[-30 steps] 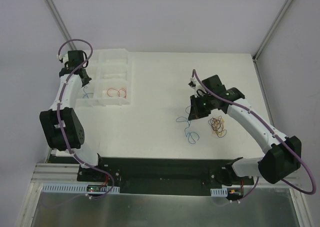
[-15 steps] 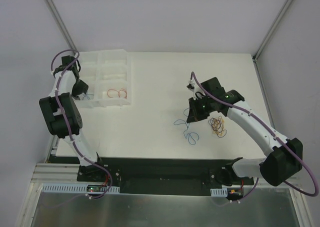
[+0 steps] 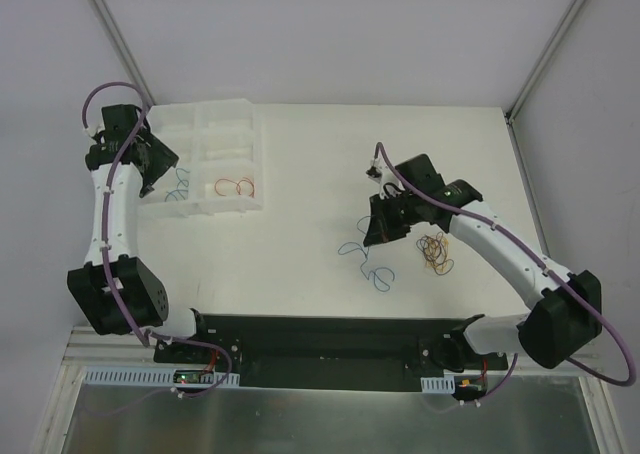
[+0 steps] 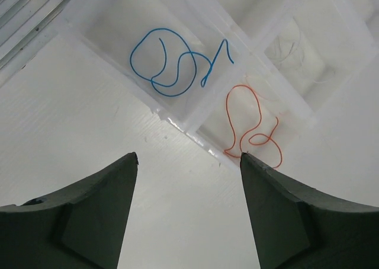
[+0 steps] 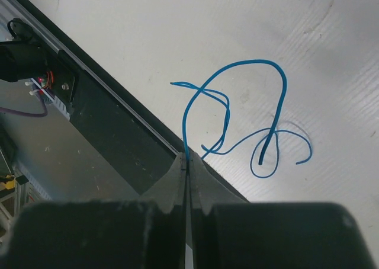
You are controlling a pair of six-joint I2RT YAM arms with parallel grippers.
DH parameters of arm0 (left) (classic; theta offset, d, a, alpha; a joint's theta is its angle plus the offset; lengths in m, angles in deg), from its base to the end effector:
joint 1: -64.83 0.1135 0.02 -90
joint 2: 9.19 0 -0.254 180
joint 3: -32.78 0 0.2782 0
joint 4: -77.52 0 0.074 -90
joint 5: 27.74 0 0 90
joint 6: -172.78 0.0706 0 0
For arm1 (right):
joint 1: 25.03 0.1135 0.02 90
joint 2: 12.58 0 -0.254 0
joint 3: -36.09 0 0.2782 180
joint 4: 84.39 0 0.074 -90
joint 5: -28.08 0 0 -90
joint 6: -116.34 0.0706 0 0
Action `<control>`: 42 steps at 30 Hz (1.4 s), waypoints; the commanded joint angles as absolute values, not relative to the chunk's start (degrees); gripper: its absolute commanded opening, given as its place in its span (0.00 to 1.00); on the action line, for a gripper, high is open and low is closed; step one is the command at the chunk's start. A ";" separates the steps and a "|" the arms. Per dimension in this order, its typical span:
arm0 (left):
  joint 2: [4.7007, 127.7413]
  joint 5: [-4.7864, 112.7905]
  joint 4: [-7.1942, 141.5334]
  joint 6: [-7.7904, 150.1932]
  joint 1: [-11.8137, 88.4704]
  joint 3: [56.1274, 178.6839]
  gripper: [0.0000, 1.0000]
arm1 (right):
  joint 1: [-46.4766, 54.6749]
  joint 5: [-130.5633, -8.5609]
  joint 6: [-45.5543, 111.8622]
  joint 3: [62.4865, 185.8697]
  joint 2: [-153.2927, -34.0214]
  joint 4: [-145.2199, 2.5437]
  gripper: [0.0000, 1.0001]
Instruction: Untangle the cables
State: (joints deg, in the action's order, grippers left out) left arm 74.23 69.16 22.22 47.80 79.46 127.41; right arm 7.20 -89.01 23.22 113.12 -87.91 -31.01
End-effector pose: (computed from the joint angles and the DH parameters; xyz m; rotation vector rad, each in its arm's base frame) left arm 0.3532 0.1010 0.3197 -1.0328 2.0926 -0.0361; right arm 0.2524 0.1971 0.2601 -0.9570 2.3149 0.8000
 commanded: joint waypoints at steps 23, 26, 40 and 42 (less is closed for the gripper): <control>58.38 34.31 41.95 44.81 39.28 95.68 0.67 | 11.97 -86.88 36.55 114.98 -96.41 -32.58 0.30; 66.46 35.45 41.78 44.55 32.60 99.01 0.72 | 11.36 -84.79 33.11 117.45 -96.26 -27.04 0.53; 94.51 49.17 23.25 50.17 17.03 125.11 0.84 | -7.53 -86.00 30.73 101.91 -75.79 -26.14 0.66; 98.46 46.90 21.48 50.26 16.23 127.84 0.85 | -9.38 -86.70 30.65 99.18 -73.23 -26.75 0.66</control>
